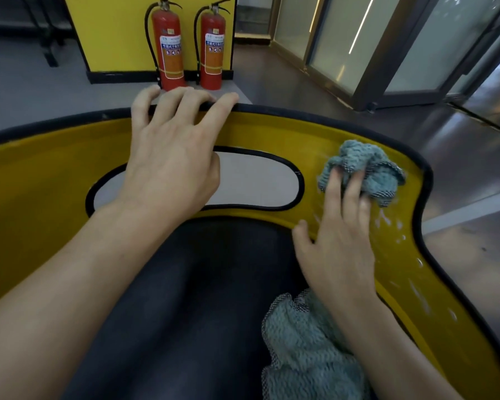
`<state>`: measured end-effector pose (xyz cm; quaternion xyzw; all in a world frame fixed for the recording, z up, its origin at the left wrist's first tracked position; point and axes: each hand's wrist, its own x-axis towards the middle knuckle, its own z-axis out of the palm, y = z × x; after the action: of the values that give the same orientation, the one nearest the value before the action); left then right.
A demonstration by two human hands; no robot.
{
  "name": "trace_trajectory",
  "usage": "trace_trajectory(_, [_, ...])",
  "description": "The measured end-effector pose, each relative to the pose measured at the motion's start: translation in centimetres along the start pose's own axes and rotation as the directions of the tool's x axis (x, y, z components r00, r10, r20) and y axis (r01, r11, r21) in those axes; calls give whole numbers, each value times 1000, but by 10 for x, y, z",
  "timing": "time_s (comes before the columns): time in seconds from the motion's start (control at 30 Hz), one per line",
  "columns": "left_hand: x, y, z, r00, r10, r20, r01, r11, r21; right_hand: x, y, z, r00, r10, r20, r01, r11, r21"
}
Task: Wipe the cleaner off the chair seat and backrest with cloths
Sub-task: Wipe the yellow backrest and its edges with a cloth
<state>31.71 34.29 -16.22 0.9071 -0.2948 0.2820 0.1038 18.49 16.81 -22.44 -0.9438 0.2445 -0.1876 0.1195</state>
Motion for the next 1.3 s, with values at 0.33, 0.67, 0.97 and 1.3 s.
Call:
trace_trajectory(0.33, [0,2,1,1000,-3,1,3,1000,16,18,-108,39,988,-49,146,16,976,218])
trace_trajectory(0.67, [0,1,1,1000,-1,13,1,1000,22,-1,-8,6,999,-26,40,29,996,-85])
trace_trajectory(0.97, [-2,0,2,1000,8,-1,-8,999,32,10,-41,12,993,118,13,-119,989,85])
trace_trajectory(1.3, [-2,-1,3,1000,11,-11,-10,1000,15,14,-61,27,983,-183,-10,182,982,-44])
